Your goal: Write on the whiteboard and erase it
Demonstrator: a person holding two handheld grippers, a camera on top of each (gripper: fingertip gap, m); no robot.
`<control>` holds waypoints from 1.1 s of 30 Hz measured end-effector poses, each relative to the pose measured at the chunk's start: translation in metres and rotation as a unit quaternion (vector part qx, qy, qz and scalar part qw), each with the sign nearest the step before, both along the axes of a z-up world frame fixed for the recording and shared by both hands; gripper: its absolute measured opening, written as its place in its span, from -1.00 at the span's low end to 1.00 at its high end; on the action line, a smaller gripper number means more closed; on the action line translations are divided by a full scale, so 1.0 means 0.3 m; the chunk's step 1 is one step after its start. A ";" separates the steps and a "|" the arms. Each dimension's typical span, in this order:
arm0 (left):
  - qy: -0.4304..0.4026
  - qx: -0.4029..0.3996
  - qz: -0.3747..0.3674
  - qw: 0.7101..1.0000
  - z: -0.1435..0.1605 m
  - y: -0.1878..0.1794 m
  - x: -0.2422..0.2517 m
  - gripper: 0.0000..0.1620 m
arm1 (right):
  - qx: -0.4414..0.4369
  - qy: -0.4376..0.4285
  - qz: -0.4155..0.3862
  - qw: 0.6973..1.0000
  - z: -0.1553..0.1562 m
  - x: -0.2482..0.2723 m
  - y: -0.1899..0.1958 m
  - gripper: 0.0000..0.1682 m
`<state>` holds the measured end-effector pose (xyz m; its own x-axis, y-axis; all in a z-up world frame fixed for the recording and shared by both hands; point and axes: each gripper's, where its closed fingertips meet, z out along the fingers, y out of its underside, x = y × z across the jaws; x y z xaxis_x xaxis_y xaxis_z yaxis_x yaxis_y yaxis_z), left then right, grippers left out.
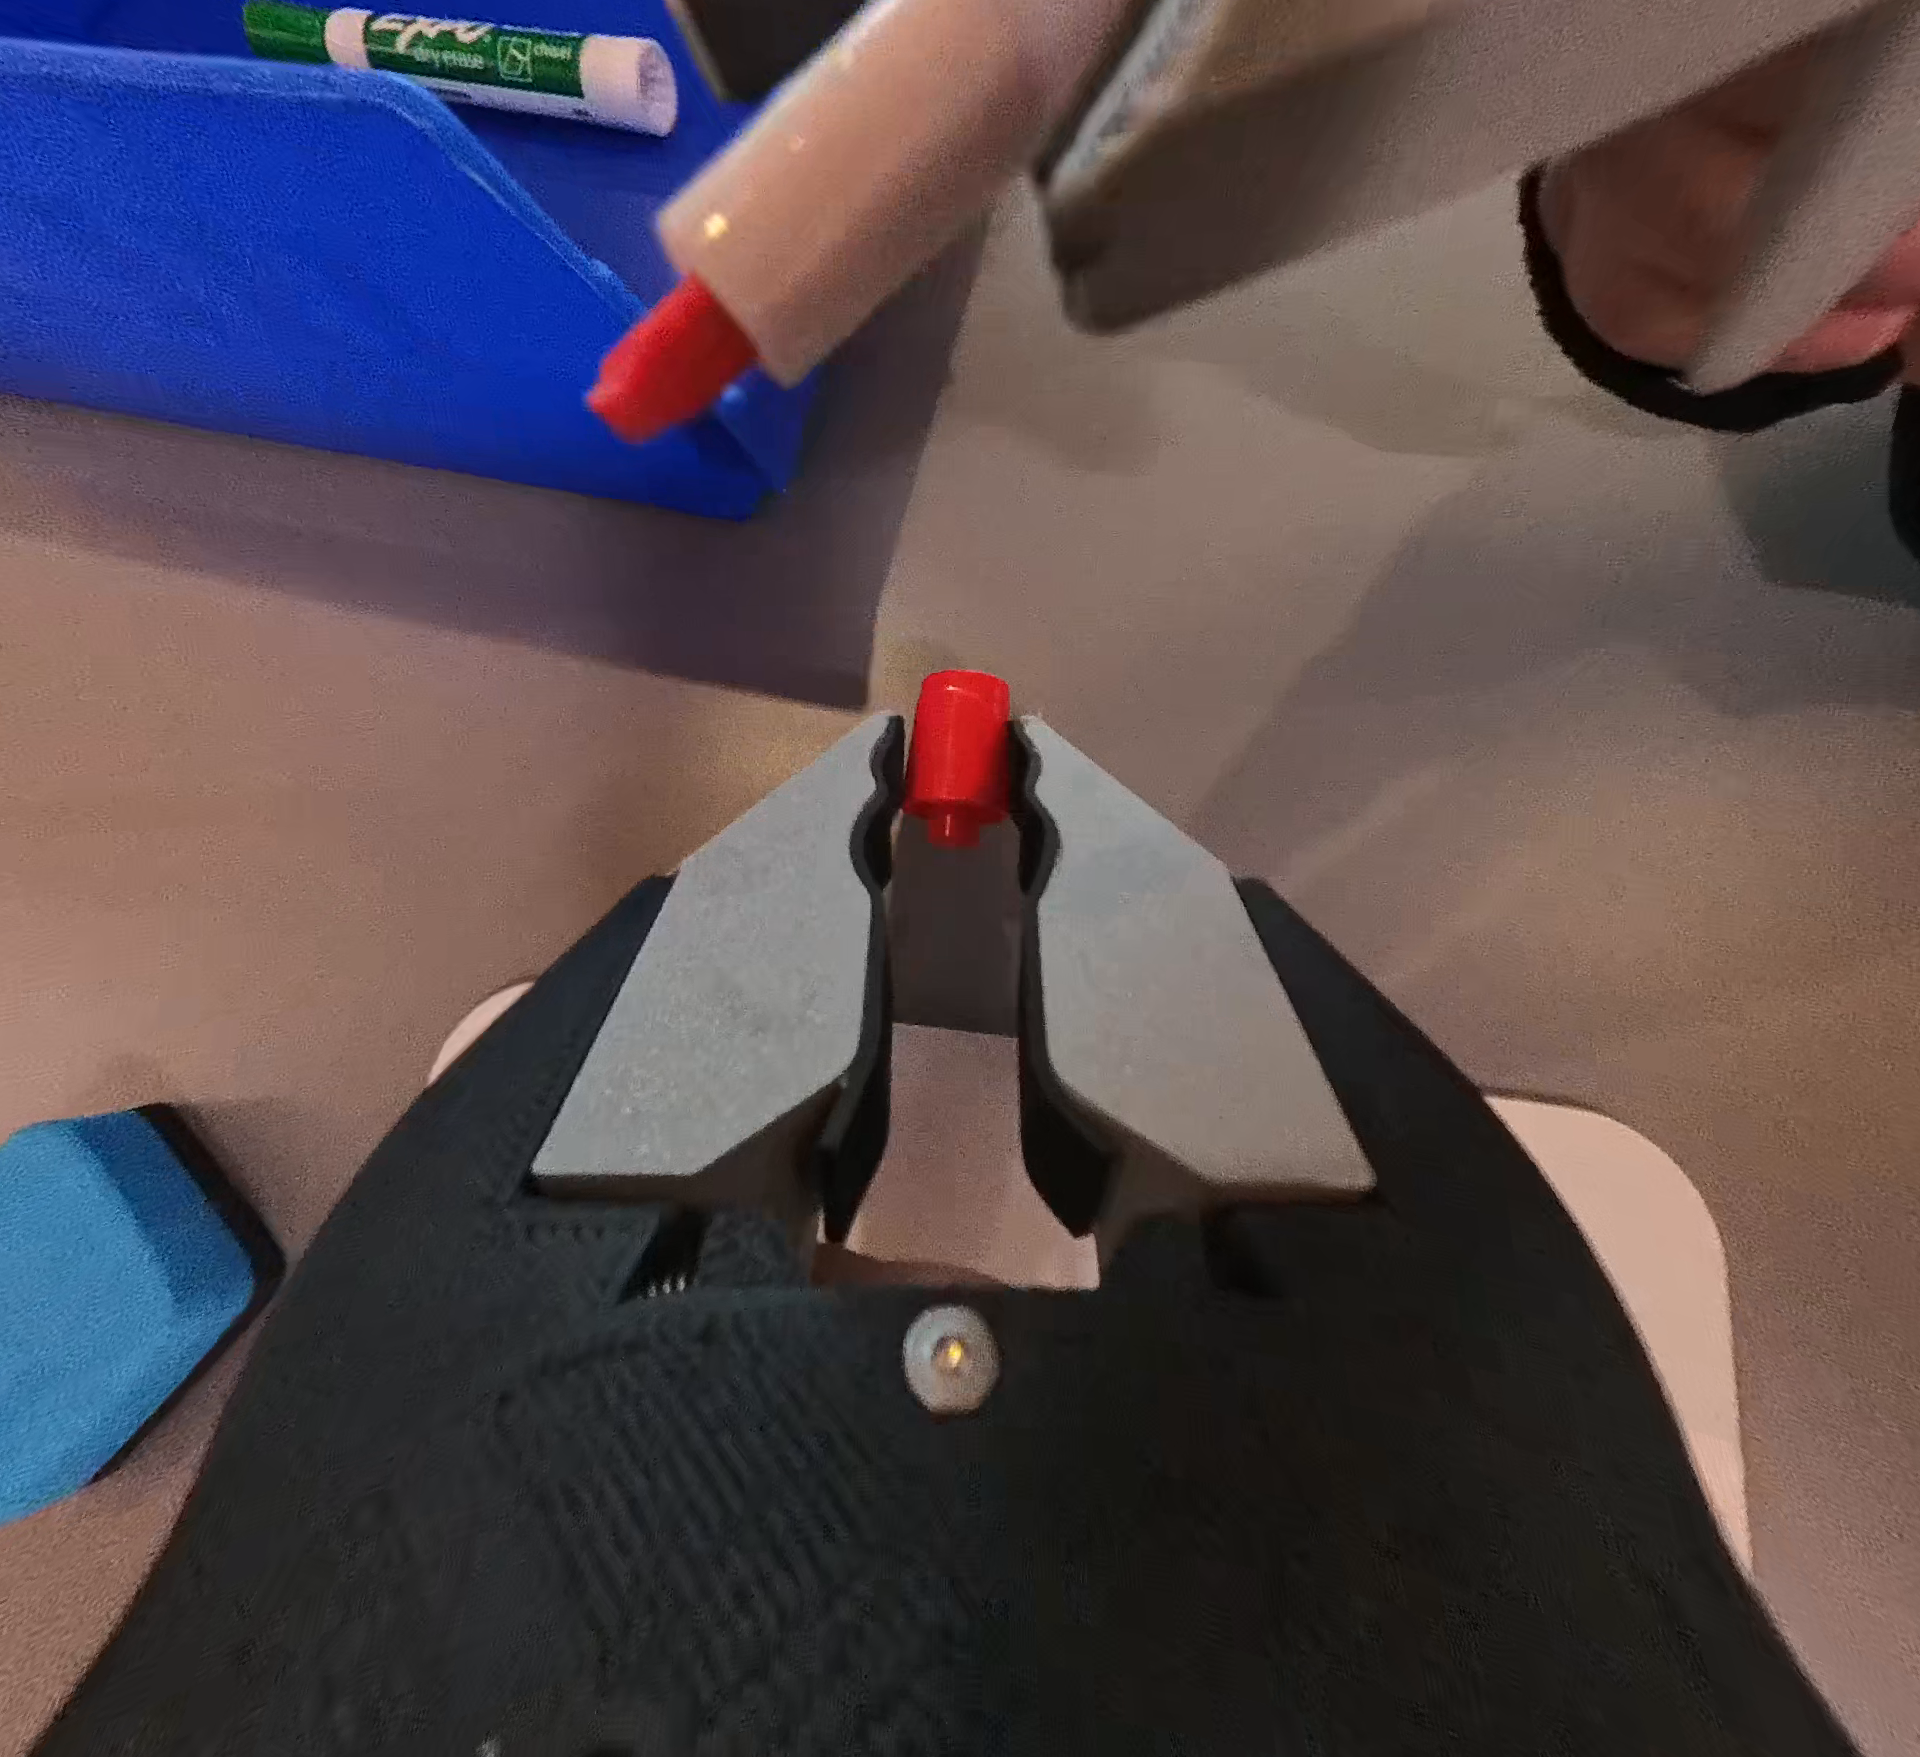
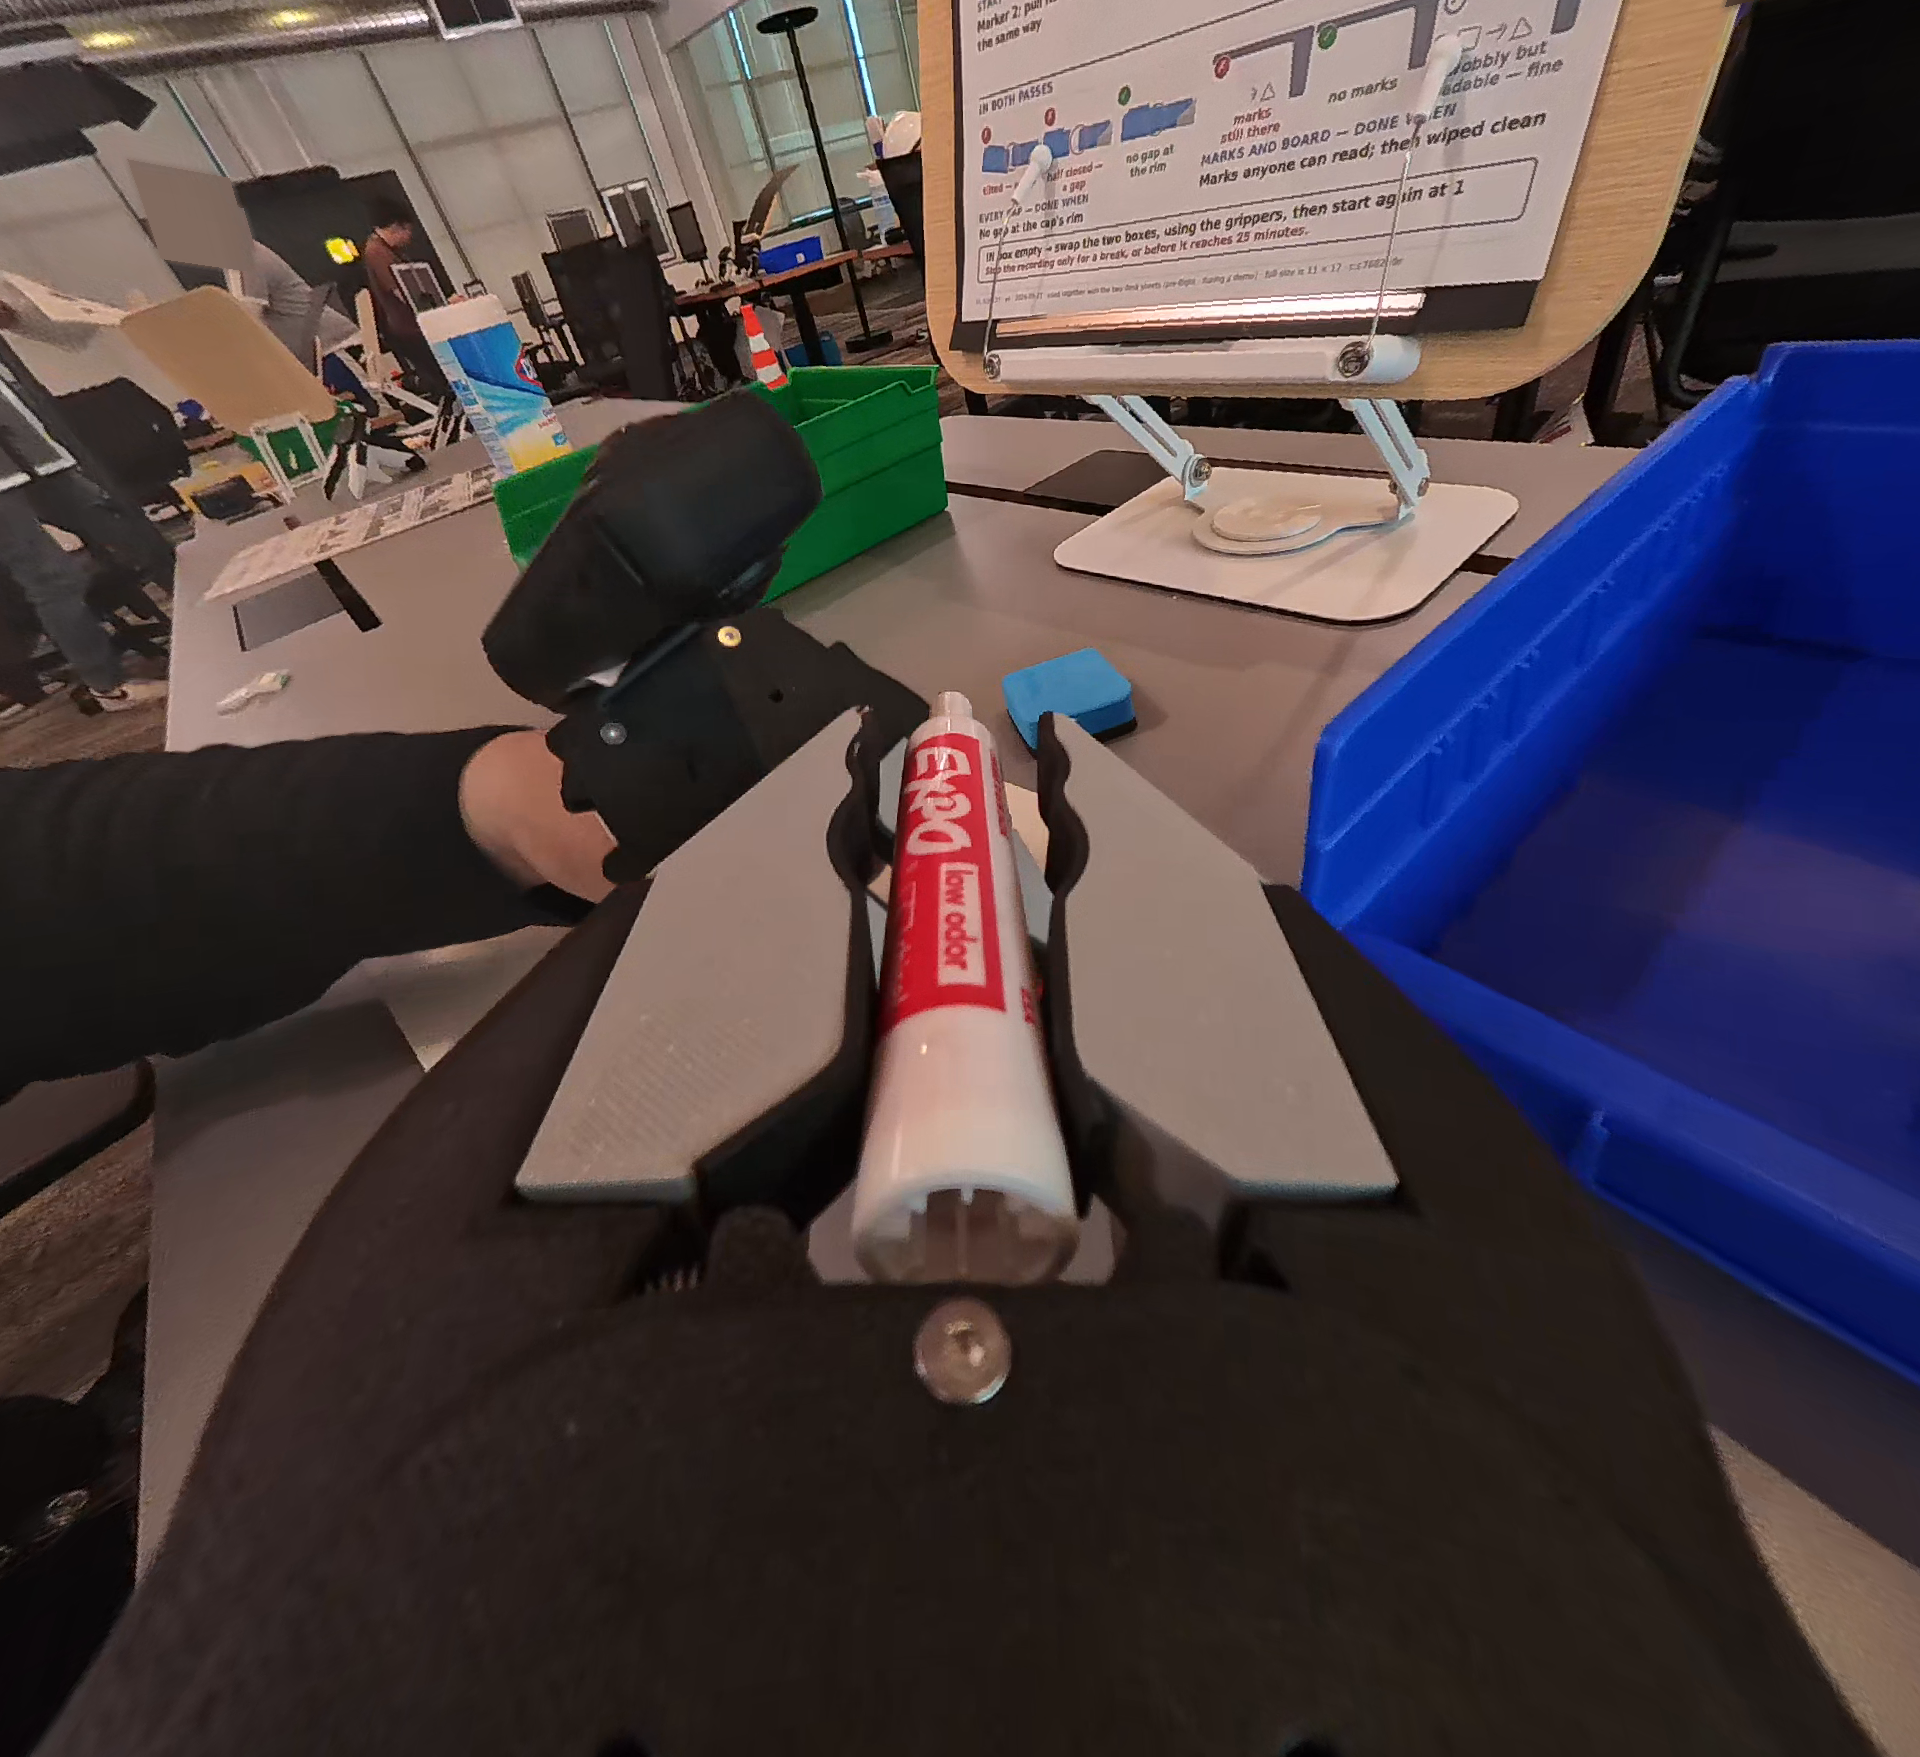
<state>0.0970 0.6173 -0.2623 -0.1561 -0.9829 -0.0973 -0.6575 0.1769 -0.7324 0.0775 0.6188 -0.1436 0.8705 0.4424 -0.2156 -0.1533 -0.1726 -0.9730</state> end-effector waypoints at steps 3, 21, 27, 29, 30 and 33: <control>0.011 0.005 0.005 1.000 -0.024 0.000 -0.003 -0.77 | -0.002 0.000 0.002 1.000 -0.004 -0.003 0.002 -0.65; -0.014 -0.033 0.040 0.999 0.036 0.028 -0.143 -0.40 | -0.014 -0.005 0.010 1.000 -0.022 -0.016 0.008 -0.65; -0.058 -0.054 0.051 0.996 0.091 0.061 -0.213 -0.47 | -0.019 -0.007 0.012 1.000 -0.032 -0.025 0.019 -0.65; -0.042 -0.053 0.036 0.997 0.069 0.057 -0.192 -0.46 | -0.020 -0.005 0.012 1.000 -0.034 -0.023 0.019 -0.65; -0.033 -0.051 0.026 0.998 0.058 0.052 -0.175 -0.45 | -0.021 -0.003 0.011 1.000 -0.034 -0.019 0.018 -0.65; 0.003 -0.046 -0.007 0.999 0.016 0.023 -0.127 -0.49 | -0.015 0.005 0.012 1.000 -0.024 -0.015 0.014 -0.65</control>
<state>0.0590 0.6243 -0.2576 -0.1696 -0.9855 -0.0049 -0.6594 0.1172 -0.7426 0.0731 0.6230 -0.1510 0.8577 0.4559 -0.2378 -0.1583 -0.2059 -0.9657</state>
